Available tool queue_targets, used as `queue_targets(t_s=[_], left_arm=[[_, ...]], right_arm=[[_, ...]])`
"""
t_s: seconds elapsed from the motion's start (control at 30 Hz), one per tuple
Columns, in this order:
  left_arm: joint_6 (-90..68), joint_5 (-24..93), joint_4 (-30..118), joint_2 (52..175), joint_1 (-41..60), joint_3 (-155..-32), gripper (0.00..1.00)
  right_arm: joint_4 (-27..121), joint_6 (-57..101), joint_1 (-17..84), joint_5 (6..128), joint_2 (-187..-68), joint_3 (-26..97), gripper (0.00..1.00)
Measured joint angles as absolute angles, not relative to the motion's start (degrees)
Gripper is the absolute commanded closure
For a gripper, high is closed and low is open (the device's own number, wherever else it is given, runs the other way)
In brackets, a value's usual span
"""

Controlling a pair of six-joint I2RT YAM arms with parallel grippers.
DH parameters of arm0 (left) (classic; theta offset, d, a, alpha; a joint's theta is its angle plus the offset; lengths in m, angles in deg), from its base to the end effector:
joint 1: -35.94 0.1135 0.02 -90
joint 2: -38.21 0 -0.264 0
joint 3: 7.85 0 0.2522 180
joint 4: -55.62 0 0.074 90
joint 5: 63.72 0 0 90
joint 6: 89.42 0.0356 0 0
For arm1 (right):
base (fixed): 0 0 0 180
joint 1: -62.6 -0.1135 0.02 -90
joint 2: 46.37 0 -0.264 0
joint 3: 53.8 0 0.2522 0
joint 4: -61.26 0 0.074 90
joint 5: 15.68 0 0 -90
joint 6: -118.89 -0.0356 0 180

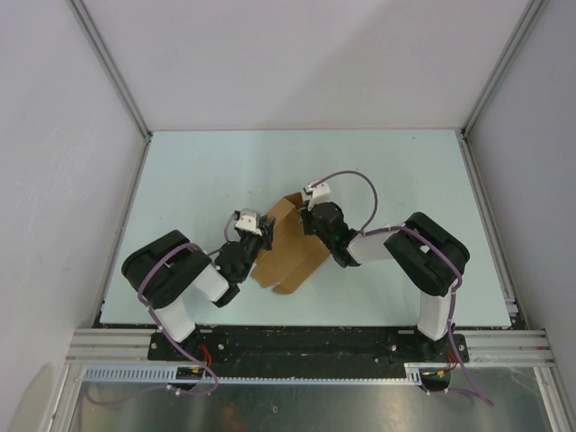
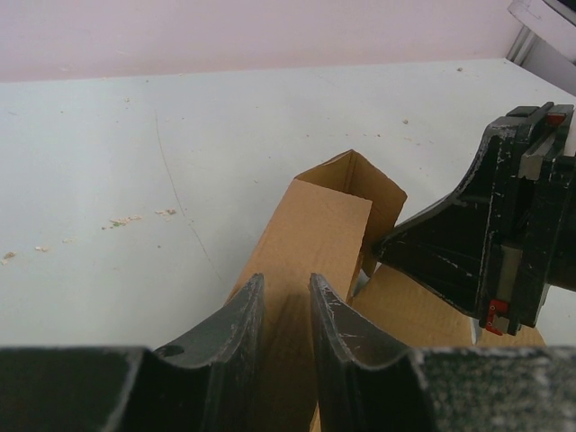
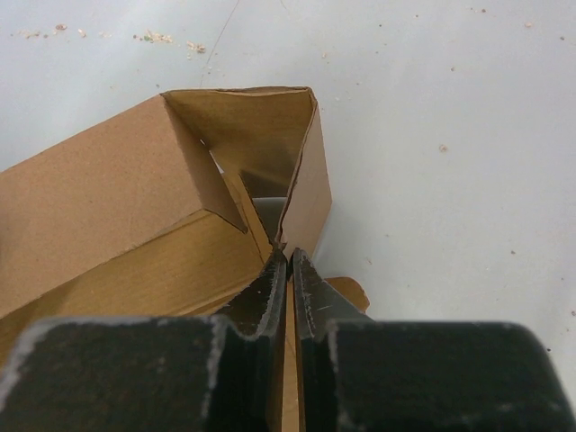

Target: Fold the paper box

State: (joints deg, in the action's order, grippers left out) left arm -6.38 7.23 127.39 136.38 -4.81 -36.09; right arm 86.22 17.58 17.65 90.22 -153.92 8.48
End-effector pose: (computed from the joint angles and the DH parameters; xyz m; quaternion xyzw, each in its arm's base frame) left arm 0.1982 -0.1555 0.1414 0.0856 0.6910 -0.1812 0.6945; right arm 0.2748 0.2606 0.1485 -0.1596 0.8009 0.1667 0.5525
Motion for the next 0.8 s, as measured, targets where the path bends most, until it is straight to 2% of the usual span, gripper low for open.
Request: queue_targets(t_s=[0.8], left_arm=[[-6.38,7.21,127.48,136.47,-4.81,-36.09,0.68]], right_arm=[[83.75,18.50,17.37,90.20,-155.88,12.50,0.91]])
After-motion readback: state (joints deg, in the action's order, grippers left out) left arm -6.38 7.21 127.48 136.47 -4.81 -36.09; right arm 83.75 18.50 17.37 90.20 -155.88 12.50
